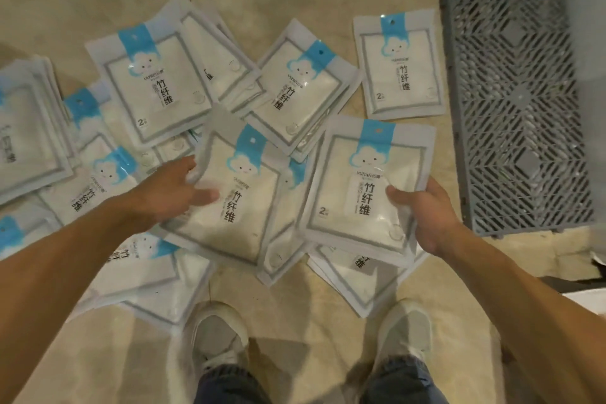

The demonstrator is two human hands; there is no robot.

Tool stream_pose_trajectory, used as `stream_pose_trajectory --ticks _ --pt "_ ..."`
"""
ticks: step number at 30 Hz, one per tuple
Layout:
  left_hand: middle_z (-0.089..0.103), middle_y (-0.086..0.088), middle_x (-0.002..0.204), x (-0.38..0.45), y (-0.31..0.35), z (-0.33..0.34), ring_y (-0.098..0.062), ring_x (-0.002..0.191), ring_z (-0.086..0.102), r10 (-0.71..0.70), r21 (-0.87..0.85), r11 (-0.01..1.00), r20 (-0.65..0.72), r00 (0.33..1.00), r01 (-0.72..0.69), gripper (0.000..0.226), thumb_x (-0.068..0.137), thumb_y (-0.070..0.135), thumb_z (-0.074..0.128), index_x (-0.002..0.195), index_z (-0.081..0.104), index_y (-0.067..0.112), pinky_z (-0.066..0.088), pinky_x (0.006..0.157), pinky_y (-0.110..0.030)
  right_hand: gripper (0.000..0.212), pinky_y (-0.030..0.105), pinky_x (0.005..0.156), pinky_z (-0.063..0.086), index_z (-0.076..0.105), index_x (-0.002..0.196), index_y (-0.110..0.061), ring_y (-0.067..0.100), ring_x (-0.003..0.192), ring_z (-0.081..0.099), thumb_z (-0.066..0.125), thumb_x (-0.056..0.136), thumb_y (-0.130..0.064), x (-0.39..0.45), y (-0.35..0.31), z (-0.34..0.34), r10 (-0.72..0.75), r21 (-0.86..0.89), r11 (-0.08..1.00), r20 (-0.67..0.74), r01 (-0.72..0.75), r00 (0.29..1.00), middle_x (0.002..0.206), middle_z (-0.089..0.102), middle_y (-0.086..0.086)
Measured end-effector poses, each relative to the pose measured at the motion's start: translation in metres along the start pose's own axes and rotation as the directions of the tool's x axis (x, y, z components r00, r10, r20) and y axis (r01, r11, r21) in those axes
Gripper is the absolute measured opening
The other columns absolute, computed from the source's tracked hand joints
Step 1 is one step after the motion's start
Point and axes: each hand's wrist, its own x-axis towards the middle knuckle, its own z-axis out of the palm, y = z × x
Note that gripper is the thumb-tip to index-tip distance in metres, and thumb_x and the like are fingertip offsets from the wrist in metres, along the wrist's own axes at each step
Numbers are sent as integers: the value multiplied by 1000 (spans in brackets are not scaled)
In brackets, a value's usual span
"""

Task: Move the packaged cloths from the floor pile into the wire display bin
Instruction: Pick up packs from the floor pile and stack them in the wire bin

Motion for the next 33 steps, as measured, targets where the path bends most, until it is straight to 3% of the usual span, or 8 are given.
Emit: stream_pose_trajectory --ticks 5,12,15,18,23,28,31,33 --pt "79 9 92 -76 16 -41 -10 90 74 35 -372 925 -106 994 -72 33 84 -3 76 109 67 16 55 68 -23 46 54 97 56 62 132 -7 34 106 74 68 89 8 -56 -59 -9 -11 -23 1000 146 14 989 117 76 13" --pt "75 -12 118 -211 76 -130 -32 108 73 129 -653 732 -145 981 -193 79 56 18 96 128 64 12 57 96 -51 40 59 101 53 62 132 -6 36 109 73 61 94 7 -193 -200 -11 -64 -51 995 272 81 960 120 75 16" --pt "73 -14 122 -283 108 -180 -35 110 72 167 -705 675 -143 976 -219 107 37 40 103 131 62 13 60 88 -48 41 58 97 57 61 133 -7 37 110 73 60 94 6 -269 -268 -8 -83 -50 993 314 104 946 120 74 17" --pt "71 -19 124 -363 135 -235 -39 108 71 196 -760 610 -130 972 -225 98 44 31 103 131 61 11 62 82 -48 39 51 89 61 61 132 -5 37 108 73 60 94 6 -353 -330 -1 -80 -66 991 369 112 926 119 74 19" --pt "70 -18 126 -500 163 -317 -41 111 70 242 -792 522 -219 945 -317 118 29 38 105 135 58 14 60 86 -53 38 55 105 52 63 132 -2 38 112 71 64 94 4 -490 -420 17 -100 -111 980 445 165 890 121 74 20" --pt "71 -20 123 -634 171 -370 -45 108 70 278 -774 486 -303 912 -406 88 50 23 102 128 61 16 56 89 -65 31 41 85 62 66 126 1 34 104 75 64 95 2 -618 -479 37 -143 -160 951 534 266 833 115 76 19" --pt "72 -19 121 -699 167 -390 -42 105 72 250 -774 444 -377 892 -451 106 34 31 105 128 60 14 62 79 -54 35 43 85 62 64 128 4 36 104 75 66 93 2 -679 -498 50 -174 -169 929 586 330 792 117 75 21" --pt "73 -18 120 -740 162 -399 -38 102 73 226 -751 441 -437 870 -492 98 41 30 104 128 60 14 65 73 -45 34 46 82 63 63 128 1 38 103 75 65 93 3 -712 -506 58 -189 -169 913 630 370 753 116 74 22"
